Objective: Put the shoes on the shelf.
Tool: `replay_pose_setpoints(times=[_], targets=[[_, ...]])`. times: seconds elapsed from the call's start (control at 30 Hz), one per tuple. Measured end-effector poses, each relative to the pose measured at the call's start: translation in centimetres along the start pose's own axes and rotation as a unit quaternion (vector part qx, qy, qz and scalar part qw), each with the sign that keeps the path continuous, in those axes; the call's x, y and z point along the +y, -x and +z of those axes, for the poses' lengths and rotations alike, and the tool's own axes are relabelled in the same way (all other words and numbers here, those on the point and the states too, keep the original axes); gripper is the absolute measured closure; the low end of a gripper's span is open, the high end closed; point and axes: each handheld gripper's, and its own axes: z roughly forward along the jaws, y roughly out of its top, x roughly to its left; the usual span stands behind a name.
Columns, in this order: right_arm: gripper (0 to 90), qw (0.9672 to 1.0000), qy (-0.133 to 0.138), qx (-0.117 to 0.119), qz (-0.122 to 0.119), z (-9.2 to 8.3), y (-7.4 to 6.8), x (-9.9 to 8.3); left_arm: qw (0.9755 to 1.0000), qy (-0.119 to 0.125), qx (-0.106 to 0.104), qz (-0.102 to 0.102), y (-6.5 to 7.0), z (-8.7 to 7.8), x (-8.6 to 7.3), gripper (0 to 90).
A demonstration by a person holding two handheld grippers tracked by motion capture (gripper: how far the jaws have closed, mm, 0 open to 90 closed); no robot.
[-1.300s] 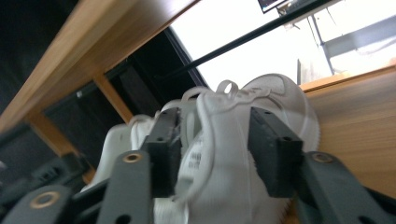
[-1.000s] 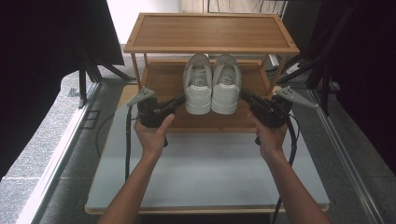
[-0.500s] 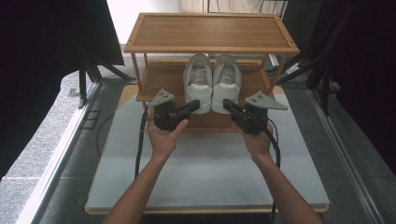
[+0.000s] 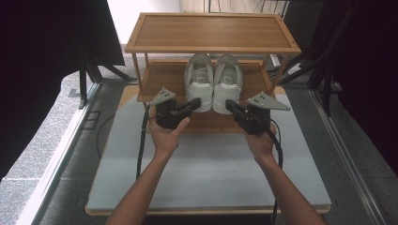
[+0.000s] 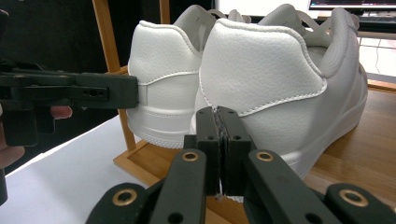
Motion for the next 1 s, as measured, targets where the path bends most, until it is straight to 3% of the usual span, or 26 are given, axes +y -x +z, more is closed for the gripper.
replay_pose_setpoints(times=[0.17,0.27,0.4,0.73,0.87,1.0], targets=[[89.4,0.9996,-0.005,-0.015,-0.021,0.1,0.0,0.2,1.0,0.001,-0.007,-0.006,0.1,0.3,-0.1,90.0],[89.4,0.9995,-0.015,-0.019,-0.017,0.2,0.4,0.5,0.9999,0.0,-0.01,-0.009,0.3,0.7,-0.1,90.0],[89.3,0.9982,-0.027,-0.038,-0.038,0.5,0.5,0.9,0.9998,0.002,-0.018,-0.011,0.5,1.2,-0.1,90.0],[87.0,0.9998,-0.018,-0.005,-0.01,0.5,1.3,0.5,0.9996,-0.007,-0.028,-0.004,1.0,1.9,-0.2,86.9],[80.9,0.9999,-0.001,-0.003,-0.016,0.1,1.0,0.3,0.9997,-0.004,-0.025,0.003,1.5,1.5,-0.2,77.0],[73.4,0.9995,0.021,0.014,-0.02,-1.1,0.2,0.0,0.9992,0.017,-0.035,0.006,1.9,0.2,-0.3,68.4]])
